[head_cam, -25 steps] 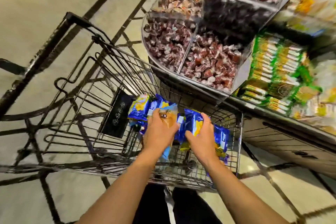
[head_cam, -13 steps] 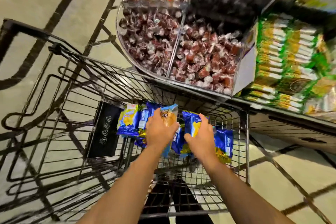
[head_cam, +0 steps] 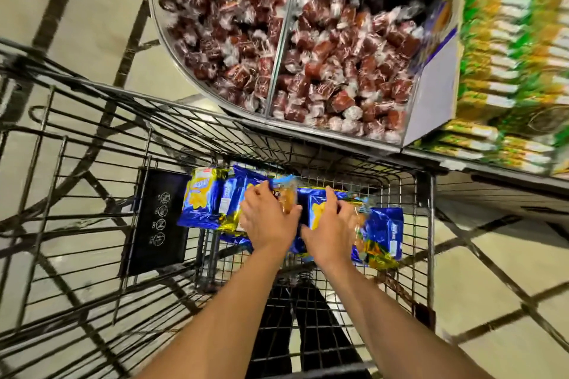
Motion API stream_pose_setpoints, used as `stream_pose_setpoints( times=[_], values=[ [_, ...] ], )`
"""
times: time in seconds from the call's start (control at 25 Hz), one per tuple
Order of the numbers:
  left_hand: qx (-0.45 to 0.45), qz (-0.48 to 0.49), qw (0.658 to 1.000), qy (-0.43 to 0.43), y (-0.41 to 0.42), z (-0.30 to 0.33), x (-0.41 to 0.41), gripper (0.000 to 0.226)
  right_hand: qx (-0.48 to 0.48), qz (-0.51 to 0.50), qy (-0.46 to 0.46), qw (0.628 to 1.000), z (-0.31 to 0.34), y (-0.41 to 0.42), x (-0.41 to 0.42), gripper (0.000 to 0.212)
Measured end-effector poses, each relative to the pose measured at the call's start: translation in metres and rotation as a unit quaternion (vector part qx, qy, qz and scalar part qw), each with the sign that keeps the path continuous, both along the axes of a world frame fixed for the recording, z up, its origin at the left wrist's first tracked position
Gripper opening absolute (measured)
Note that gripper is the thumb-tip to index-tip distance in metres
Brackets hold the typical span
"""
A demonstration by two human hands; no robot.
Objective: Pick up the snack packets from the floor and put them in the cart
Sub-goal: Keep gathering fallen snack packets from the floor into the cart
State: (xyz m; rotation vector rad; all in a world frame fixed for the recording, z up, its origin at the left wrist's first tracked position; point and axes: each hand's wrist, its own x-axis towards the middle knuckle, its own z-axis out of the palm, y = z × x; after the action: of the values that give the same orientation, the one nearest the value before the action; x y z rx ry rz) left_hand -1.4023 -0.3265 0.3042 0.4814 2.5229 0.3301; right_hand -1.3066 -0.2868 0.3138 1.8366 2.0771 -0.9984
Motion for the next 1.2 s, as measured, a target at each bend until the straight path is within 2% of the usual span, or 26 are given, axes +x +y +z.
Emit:
stream_pose_setpoints(
  times=[0.2,0.32,0.44,0.56,0.64,0.8,0.88,1.0,1.2],
  values=[
    [0.027,0.009,0.999,-0.017,-0.005,0.0,0.011,0.083,0.004,0.003,0.008,1.0,-0.005,-0.009,0.004,0.103],
    [0.048,0.014,0.999,-0.019,-0.014,0.004,0.014,0.083,0.028,-0.024,0.021,0.999,0.0,-0.015,0.007,0.097],
    [0.074,0.009,0.997,-0.003,-0.028,0.022,0.015,0.073,0.04,-0.052,0.047,0.997,0.017,-0.018,0.011,0.091],
    [0.105,-0.064,0.992,0.029,-0.039,0.049,0.017,0.06,0.092,-0.024,0.058,0.994,0.04,-0.014,0.027,0.086],
    [0.104,-0.152,0.981,0.062,-0.041,0.066,0.019,0.059,0.119,0.014,0.026,0.992,0.057,-0.009,0.046,0.08],
    [0.079,-0.321,0.938,0.102,-0.044,0.109,0.05,0.056,0.195,0.103,-0.07,0.973,0.097,-0.011,0.105,0.053],
    [0.065,-0.39,0.909,0.128,-0.046,0.13,0.074,0.052,0.203,0.116,-0.096,0.967,0.118,-0.018,0.136,0.049],
    [0.07,-0.431,0.889,0.137,-0.048,0.146,0.114,0.048,0.215,0.101,-0.11,0.965,0.138,-0.03,0.181,0.048],
    [0.071,-0.456,0.881,0.105,-0.057,0.161,0.212,0.047,0.224,0.039,-0.089,0.97,0.154,-0.051,0.285,0.049]
  ],
)
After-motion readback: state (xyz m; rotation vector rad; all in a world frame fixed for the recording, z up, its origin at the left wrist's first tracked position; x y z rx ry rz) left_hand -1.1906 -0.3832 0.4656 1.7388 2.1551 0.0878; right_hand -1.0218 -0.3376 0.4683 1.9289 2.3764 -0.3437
